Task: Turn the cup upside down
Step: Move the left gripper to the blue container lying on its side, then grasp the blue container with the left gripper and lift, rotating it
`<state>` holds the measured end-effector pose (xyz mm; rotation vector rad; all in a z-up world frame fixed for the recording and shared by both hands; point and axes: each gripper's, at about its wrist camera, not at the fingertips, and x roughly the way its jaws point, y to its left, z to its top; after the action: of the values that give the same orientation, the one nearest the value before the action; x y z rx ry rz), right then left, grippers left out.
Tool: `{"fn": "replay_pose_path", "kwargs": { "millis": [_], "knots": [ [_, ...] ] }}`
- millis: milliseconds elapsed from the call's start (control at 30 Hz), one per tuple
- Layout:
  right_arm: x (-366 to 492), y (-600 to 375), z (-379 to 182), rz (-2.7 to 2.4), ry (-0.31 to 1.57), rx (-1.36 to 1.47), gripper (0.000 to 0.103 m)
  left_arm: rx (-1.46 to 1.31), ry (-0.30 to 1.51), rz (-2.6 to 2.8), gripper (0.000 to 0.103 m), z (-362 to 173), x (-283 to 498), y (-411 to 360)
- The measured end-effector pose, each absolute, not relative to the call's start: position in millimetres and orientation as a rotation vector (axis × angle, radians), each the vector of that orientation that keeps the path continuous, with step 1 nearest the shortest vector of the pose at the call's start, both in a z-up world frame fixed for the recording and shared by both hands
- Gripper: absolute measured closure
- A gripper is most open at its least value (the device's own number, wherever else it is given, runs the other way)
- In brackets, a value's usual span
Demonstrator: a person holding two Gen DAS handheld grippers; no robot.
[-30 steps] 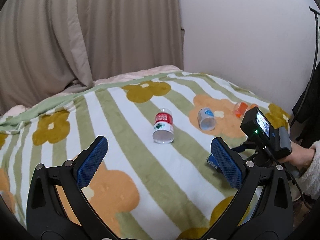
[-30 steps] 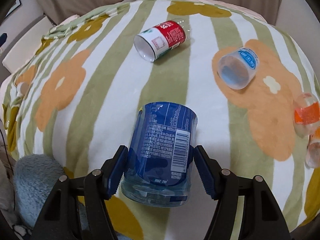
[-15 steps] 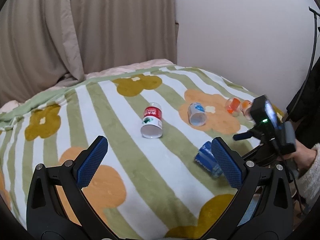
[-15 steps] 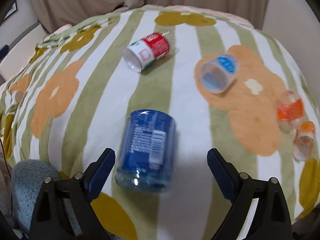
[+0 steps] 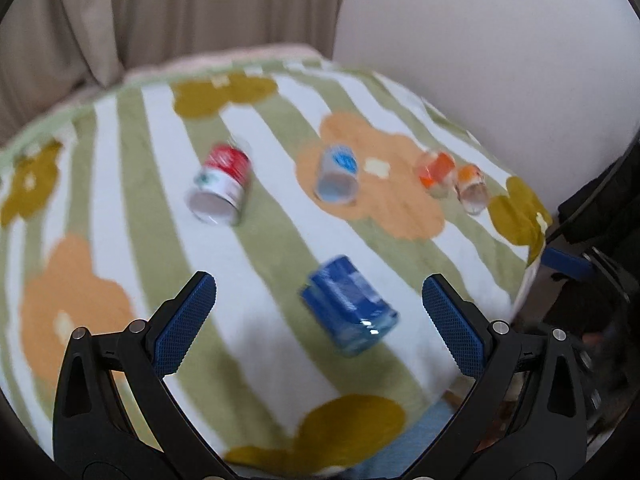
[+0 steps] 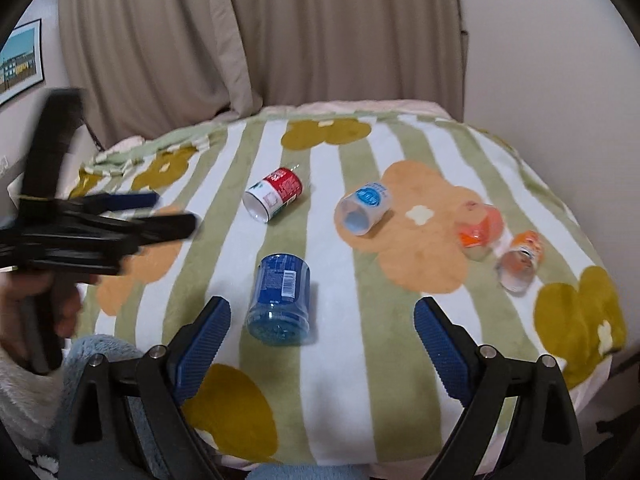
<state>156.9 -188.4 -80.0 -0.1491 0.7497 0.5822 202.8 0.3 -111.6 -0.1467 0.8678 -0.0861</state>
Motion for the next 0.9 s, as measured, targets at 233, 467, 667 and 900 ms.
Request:
{"fn": "replay_pose_path", "kwargs": {
  "millis": [233,467,667,900],
  "knots": [
    [135,-221,-79,0.565,0.694,-0.095,0.011,-0.233,1.111,-0.022,0.006,-183,254,-24],
    [125,-245,-89,0.570,0.679,-0.038,0.011,-0.397,1.219,0.008,0.031,-221,268,-22],
    [116,-255,-87,0.591,0.647,0.011,0.011,-0.618,1.209,0.066,0.038,-222,263,-12],
    [111,-252,-81,0.653,0.591,0.051,0.011,-1.141,1.029,0.298,0.039,-226,238,12]
  ]
}}
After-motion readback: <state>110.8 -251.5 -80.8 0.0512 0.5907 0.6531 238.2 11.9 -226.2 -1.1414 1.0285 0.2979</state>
